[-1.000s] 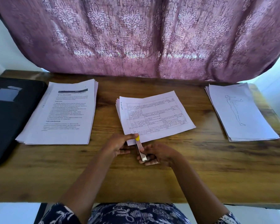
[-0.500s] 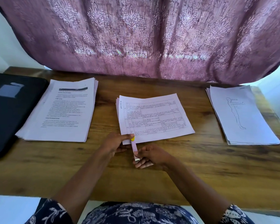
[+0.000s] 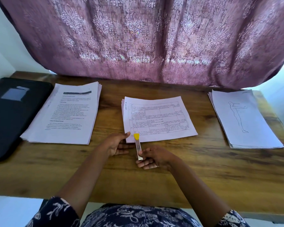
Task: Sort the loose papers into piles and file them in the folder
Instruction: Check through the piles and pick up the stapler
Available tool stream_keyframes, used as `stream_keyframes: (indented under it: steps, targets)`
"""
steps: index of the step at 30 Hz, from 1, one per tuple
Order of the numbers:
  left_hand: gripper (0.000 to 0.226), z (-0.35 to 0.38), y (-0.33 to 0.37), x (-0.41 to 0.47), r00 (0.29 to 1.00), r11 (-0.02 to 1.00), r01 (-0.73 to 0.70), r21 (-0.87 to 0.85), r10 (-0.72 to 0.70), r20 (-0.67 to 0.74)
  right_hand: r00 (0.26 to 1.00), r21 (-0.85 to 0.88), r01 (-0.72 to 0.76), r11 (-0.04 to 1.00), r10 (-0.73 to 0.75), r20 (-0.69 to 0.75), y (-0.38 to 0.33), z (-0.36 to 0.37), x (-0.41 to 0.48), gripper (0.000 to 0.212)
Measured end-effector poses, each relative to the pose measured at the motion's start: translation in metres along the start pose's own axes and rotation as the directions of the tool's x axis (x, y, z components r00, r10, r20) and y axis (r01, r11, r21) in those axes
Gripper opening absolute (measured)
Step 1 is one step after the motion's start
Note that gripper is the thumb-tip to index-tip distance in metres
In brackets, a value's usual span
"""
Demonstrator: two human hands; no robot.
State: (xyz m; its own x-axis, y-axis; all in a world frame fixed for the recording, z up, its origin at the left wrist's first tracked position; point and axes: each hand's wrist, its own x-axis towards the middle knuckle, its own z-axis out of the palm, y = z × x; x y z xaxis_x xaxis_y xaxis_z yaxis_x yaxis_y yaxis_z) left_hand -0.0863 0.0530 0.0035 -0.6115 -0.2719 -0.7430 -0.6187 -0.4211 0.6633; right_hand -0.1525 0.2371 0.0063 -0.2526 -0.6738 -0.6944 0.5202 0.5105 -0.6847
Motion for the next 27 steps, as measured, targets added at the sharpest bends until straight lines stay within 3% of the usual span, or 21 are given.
stream_keyframes:
  steps: [3,7,9,11,13,15,18,20,23,25,27]
  targets:
    - [0.021,-0.002,-0.003,0.002,1.000,1.000,0.013,-0.029,-0.013,-0.016,0.999,-0.133,-0.006,0.991,-0.001,-0.049,0.004,-0.004,-0.010,0.022]
    - [0.016,0.001,-0.004,0.003,1.000,1.000,0.008,-0.023,-0.008,-0.013,0.948,-0.402,-0.011,0.916,-0.118,-0.294,0.018,-0.020,-0.028,0.025]
    - [0.020,0.002,-0.004,0.002,1.000,1.000,-0.008,-0.012,0.008,-0.010,0.882,-0.607,-0.089,0.789,-0.221,-0.417,0.022,-0.029,-0.038,0.029]
    - [0.025,0.004,-0.005,0.001,1.000,1.000,-0.025,0.000,0.025,-0.011,0.812,-0.781,-0.254,0.571,-0.312,-0.492,0.023,-0.031,-0.049,0.028]
    - [0.026,0.007,-0.007,-0.001,0.998,0.999,-0.050,-0.006,0.050,-0.030,0.764,-0.841,-0.397,0.367,-0.375,-0.524,0.023,-0.030,-0.058,0.029]
    - [0.027,0.010,-0.008,0.000,0.994,0.995,-0.095,-0.020,0.093,-0.066,0.733,-0.834,-0.471,0.286,-0.399,-0.551,0.024,-0.027,-0.063,0.032]
    - [0.032,0.016,-0.005,0.001,0.968,0.979,-0.205,-0.003,0.202,-0.146,0.677,-0.813,-0.512,0.276,-0.453,-0.580,0.017,-0.025,-0.065,0.036]
    - [0.029,0.017,0.004,-0.001,0.926,0.951,-0.305,0.055,0.309,-0.216,0.622,-0.836,-0.444,0.323,-0.560,-0.547,0.002,-0.027,-0.060,0.039]
    - [0.034,0.017,0.030,-0.022,0.795,0.816,-0.482,0.317,0.560,-0.234,0.546,-0.910,-0.154,0.386,-0.734,-0.403,-0.038,-0.034,-0.044,0.042]
    - [0.038,0.012,0.056,-0.043,0.651,0.651,-0.555,0.517,0.728,-0.218,0.514,-0.882,0.056,0.468,-0.770,-0.377,-0.071,-0.040,-0.025,0.058]
    - [0.033,0.002,0.082,-0.067,0.560,0.556,-0.654,0.513,0.812,-0.166,0.524,-0.784,0.229,0.577,-0.752,-0.400,-0.101,-0.046,-0.007,0.084]
